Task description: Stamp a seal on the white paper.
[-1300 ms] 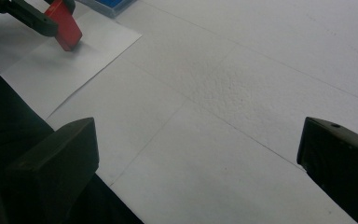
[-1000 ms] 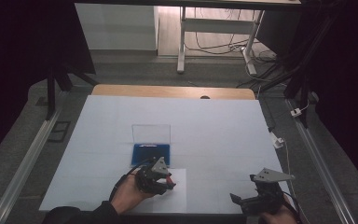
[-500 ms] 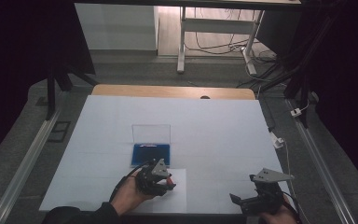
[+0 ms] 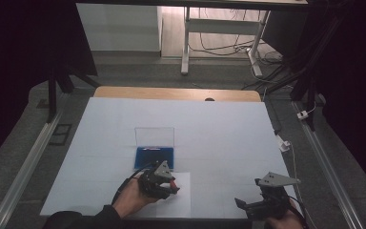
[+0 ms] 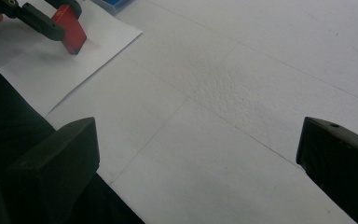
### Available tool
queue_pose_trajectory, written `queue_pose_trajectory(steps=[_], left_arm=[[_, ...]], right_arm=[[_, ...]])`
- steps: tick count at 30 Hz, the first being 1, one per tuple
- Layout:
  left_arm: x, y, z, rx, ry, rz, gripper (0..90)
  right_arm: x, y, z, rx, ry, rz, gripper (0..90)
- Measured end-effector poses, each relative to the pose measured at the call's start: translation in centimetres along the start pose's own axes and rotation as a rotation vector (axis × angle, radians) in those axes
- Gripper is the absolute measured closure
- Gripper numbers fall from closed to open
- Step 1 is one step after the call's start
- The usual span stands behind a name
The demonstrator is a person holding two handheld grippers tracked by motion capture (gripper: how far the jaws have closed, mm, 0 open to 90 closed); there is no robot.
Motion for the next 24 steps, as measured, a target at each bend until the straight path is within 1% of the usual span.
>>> queue_pose_trajectory(steps=[2,4,6,8,12,15,20,24], left_arm=[[0.02,0.01,0.0,0.002,-0.003,0.003,58.9],[-0.14,0.04,0.01,0.011,0.027,-0.025,58.9],[-0.3,0.05,0.0,0.015,0.039,-0.048,58.9],[-0.37,0.05,0.01,0.014,0.043,-0.06,58.9],[-0.24,0.03,-0.04,0.014,0.031,-0.04,58.8],[-0.3,0.0,-0.04,0.015,0.048,-0.048,58.7],[-0.33,-0.04,-0.11,0.018,0.046,-0.052,58.4],[-0.34,-0.08,-0.15,0.023,0.058,-0.051,58.2]], right_arm=[[-0.01,0.0,0.0,0.0,0.001,0.0,0.0],[0.0,0.01,0.0,0.001,0.001,-0.001,0.0],[0.0,0.03,0.0,0.001,0.002,0.0,0.0],[0.01,0.03,0.0,0.002,0.0,0.0,0.0],[0.0,0.02,0.0,0.0,0.002,0.0,0.0],[-0.02,-0.01,0.0,-0.001,0.002,-0.001,0.0],[-0.05,-0.01,0.01,-0.001,0.003,-0.002,0.0],[-0.05,0.0,0.0,-0.001,0.004,-0.002,0.0]])
Point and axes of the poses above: each handheld gripper's, and its own axes: y roughly forward along the jaws, z roughly out of its underside, x roughly to its left, the point moved 10 cm from there along y, roughly forward along the jaws, and after that the axes turned 9 degrees about -y, right-handed, at the moved point
